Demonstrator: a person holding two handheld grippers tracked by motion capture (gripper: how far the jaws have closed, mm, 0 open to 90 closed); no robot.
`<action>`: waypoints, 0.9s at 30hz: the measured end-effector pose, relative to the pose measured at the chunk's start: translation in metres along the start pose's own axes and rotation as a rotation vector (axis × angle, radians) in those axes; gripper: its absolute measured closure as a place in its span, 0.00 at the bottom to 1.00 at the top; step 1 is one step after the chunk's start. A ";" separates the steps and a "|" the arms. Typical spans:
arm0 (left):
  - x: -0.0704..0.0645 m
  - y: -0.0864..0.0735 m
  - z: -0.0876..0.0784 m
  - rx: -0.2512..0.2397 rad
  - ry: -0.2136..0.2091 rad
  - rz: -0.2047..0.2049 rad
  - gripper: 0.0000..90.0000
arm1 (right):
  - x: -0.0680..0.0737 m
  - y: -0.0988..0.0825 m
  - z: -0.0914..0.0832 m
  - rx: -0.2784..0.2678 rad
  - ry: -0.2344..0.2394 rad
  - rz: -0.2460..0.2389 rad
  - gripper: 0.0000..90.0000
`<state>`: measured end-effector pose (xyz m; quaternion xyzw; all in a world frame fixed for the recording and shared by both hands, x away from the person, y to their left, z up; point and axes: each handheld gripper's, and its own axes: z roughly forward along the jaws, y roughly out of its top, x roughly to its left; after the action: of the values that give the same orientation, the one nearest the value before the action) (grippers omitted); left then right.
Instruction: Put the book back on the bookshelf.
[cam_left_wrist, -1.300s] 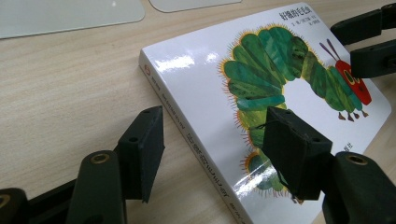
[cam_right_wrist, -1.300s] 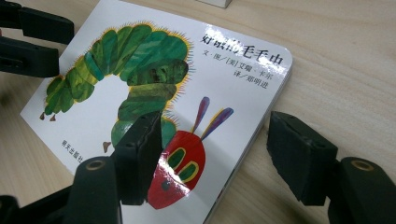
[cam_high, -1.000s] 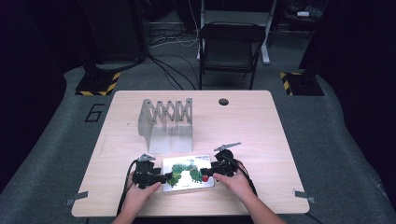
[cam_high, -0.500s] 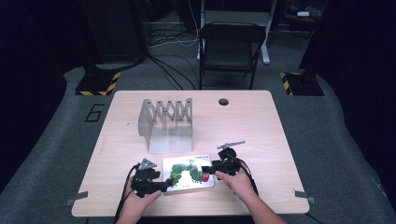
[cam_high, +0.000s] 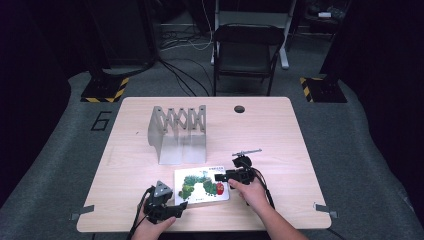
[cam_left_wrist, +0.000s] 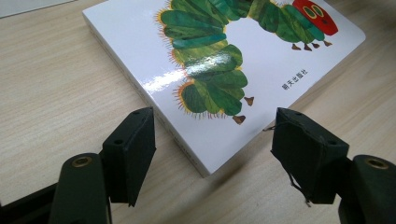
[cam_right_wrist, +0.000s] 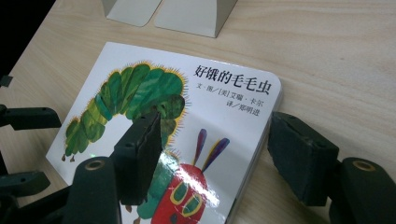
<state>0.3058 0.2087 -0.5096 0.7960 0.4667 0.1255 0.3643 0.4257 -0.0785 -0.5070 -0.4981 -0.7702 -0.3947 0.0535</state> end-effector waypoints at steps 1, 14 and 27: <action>0.001 0.000 -0.001 0.003 0.000 0.013 0.33 | 0.000 0.001 0.001 0.006 0.006 0.017 0.39; -0.004 -0.007 -0.002 -0.002 0.014 0.015 0.32 | 0.001 0.007 -0.005 -0.022 0.040 0.062 0.38; -0.005 -0.008 0.004 0.030 0.037 0.033 0.31 | 0.005 0.010 -0.014 -0.057 0.074 0.069 0.38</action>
<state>0.3002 0.2050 -0.5168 0.8066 0.4618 0.1392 0.3418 0.4269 -0.0823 -0.4893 -0.5110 -0.7385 -0.4323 0.0815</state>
